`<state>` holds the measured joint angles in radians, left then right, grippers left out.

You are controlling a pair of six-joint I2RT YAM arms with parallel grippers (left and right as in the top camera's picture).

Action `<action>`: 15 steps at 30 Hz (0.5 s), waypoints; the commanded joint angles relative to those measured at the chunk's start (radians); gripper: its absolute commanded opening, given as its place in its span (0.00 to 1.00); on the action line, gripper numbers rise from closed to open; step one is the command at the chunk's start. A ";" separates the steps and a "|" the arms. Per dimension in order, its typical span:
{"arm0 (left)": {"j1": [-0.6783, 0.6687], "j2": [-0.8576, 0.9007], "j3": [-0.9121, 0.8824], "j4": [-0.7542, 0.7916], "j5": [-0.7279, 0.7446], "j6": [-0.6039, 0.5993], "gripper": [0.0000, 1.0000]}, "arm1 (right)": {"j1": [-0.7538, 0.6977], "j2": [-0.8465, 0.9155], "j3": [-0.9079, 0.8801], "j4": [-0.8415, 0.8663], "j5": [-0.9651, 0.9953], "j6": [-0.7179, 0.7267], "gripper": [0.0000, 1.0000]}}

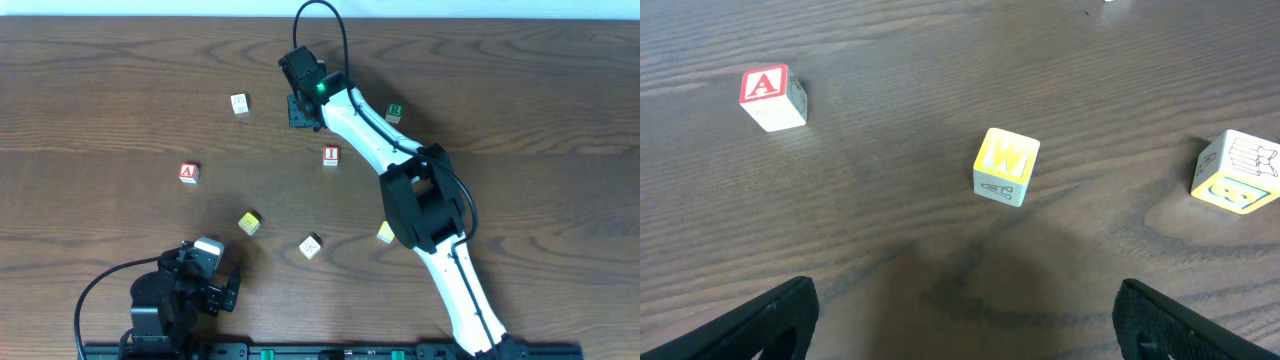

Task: Spell out Ai2
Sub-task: 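Move the right gripper to the blue 2 block and grasp it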

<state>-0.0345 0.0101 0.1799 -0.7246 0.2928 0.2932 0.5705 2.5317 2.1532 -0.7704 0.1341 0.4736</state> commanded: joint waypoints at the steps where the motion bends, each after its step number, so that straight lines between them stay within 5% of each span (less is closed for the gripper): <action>1: 0.004 -0.006 -0.008 -0.001 0.014 0.018 0.95 | -0.008 0.007 0.008 -0.001 0.021 0.003 0.30; 15: 0.004 -0.006 -0.008 -0.001 0.014 0.017 0.95 | -0.008 -0.036 0.105 -0.087 0.055 -0.085 0.25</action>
<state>-0.0345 0.0101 0.1799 -0.7246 0.2928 0.2935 0.5705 2.5317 2.1803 -0.8280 0.1539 0.4347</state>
